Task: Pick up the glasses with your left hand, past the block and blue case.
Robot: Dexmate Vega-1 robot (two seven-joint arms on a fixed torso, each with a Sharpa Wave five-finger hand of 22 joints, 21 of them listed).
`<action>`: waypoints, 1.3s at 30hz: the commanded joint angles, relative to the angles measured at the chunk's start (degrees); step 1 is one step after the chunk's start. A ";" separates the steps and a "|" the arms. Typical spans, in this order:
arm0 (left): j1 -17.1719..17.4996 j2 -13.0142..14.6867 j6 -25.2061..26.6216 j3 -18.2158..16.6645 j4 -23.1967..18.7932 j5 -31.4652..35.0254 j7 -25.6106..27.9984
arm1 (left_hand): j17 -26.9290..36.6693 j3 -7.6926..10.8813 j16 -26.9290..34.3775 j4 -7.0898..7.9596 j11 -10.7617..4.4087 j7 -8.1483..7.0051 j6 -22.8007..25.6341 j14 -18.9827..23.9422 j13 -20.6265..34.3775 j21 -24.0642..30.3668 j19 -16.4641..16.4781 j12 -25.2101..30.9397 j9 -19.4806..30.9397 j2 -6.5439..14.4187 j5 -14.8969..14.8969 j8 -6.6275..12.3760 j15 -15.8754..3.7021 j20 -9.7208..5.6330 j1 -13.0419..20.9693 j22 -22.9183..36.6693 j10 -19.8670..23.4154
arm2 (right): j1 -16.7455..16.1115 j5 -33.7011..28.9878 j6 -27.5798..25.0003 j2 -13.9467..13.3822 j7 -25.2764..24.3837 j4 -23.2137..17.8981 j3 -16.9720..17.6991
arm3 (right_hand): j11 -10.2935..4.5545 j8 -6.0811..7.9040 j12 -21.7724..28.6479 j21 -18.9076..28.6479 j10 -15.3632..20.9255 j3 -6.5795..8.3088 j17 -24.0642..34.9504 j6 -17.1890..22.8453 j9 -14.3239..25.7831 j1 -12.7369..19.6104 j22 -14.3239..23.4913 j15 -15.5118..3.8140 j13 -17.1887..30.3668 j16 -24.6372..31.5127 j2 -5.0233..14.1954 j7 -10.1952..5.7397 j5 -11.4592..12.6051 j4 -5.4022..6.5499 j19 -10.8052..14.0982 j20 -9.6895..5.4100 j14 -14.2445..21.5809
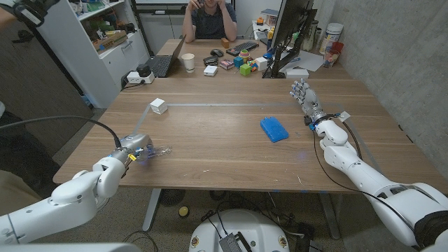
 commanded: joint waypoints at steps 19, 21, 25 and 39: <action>6.91 -5.87 -16.66 -14.09 1.80 -10.47 1.04 | 0.15 0.83 -0.84 0.07 -4.70 -1.50 2.76 10.50 0.29 1.70 4.82 -1.10 0.67 2.58 0.30 -0.27 -15.42 -9.25 -0.17 -0.10 5.20 | 1.69 0.24 -0.48 0.64 0.76 2.72 -0.14 | 0.10 0.01 -0.26 -0.25 0.51 0.03 0.17 0.32 0.32 0.30 0.09 0.19 0.34 -0.11 0.37 0.03 0.50 -0.15 -0.62 -0.68 0.75; 7.14 -6.60 -17.64 -14.97 1.84 -10.81 0.48 | 0.13 0.84 -0.95 0.04 -4.62 -1.48 2.88 10.46 0.29 1.79 4.73 -1.19 0.68 2.53 0.29 -0.28 -15.43 -9.27 -0.16 -0.12 5.19 | 1.96 0.22 -0.30 0.77 1.01 3.24 -0.19 | 0.10 0.00 -0.28 -0.25 0.48 0.02 0.17 0.31 0.32 0.29 0.09 0.17 0.34 -0.12 0.36 0.00 0.50 -0.15 -0.67 -0.71 0.74; 7.42 -8.17 -20.06 -16.46 1.91 -11.36 -0.52 | 0.13 0.88 -1.11 0.02 -4.80 -1.45 2.89 10.50 0.28 2.04 4.60 -1.43 0.69 2.51 0.28 -0.39 -15.47 -9.28 -0.18 -0.19 5.08 | 2.63 0.32 0.15 1.23 1.54 4.66 -0.20 | 0.04 0.00 -0.32 -0.26 0.45 0.01 0.18 0.34 0.32 0.27 0.08 0.17 0.34 -0.13 0.35 0.02 0.50 -0.14 -0.73 -0.71 0.78; 6.91 -13.80 -28.11 -20.75 2.46 -13.43 -4.78 | 0.18 1.05 -1.44 0.04 -4.53 -1.77 2.90 10.73 0.28 2.65 4.19 -1.93 0.73 2.65 0.30 -0.72 -15.43 -9.23 -0.24 -0.37 5.12 | 5.70 0.38 1.98 3.26 3.80 11.18 -0.52 | 0.14 -0.01 -0.36 -0.24 0.50 0.00 0.18 0.36 0.32 0.24 0.08 0.23 0.35 -0.19 0.35 0.12 0.50 -0.11 -0.86 -0.93 0.76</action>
